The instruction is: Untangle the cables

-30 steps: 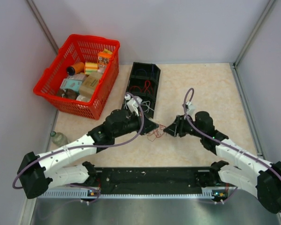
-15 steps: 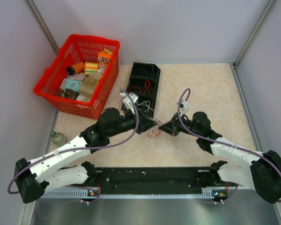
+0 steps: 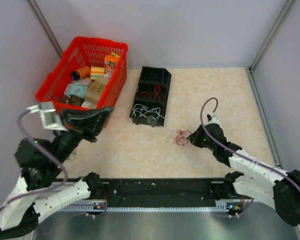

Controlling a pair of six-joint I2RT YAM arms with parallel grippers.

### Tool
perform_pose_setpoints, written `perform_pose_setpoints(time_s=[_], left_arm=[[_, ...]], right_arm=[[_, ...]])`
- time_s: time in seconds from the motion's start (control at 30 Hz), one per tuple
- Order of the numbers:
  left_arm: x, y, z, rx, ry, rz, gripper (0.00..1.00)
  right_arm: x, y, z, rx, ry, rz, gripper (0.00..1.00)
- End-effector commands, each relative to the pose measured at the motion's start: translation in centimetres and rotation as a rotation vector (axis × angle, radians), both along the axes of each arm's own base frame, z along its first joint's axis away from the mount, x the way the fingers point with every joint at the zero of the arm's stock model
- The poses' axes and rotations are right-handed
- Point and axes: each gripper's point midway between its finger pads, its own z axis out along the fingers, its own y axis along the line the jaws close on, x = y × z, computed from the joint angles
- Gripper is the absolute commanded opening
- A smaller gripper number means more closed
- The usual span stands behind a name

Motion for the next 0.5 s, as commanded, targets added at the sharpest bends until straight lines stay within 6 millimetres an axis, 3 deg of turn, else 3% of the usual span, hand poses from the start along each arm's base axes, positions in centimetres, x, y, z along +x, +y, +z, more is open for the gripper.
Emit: perform_pose_setpoints(time_s=[0.0,0.07,0.13,0.17,0.23,0.33,0.43,0.47], left_arm=[[-0.7,4.2,4.7,-0.023,-0.155,0.141,0.0],[-1.7,4.6,7.0,-0.02,-0.188,0.121,0.0],[-1.9,5.3,9.0,-0.037,-0.18,0.135,0.0],[-1.2,5.0,9.3,-0.033,-0.151,0.15,0.0],[0.6,3.5,8.1,0.024,-0.08,0.166,0.0],[4.0,-0.4,2.7,0.137,0.1,0.158,0.01],[6.0,-5.2,-4.2,0.209,0.248,0.077,0.39],[6.3,-6.8,-6.6,0.236,0.278,0.034,0.48]], right_arm=[[0.4,-5.7,-2.7,-0.113,0.102,-0.262,0.0],[0.4,-6.7,-3.4,-0.106,0.131,-0.299,0.0],[0.6,-6.5,-2.9,-0.096,0.103,-0.271,0.0],[0.8,-5.4,-2.0,-0.064,0.059,-0.206,0.0],[1.2,-3.4,-0.1,-0.015,-0.031,-0.088,0.0],[0.5,-2.1,1.2,0.007,-0.049,0.015,0.0],[-0.6,-1.0,2.3,0.027,-0.078,0.109,0.0],[-1.0,-0.7,3.0,0.045,-0.091,0.134,0.0]])
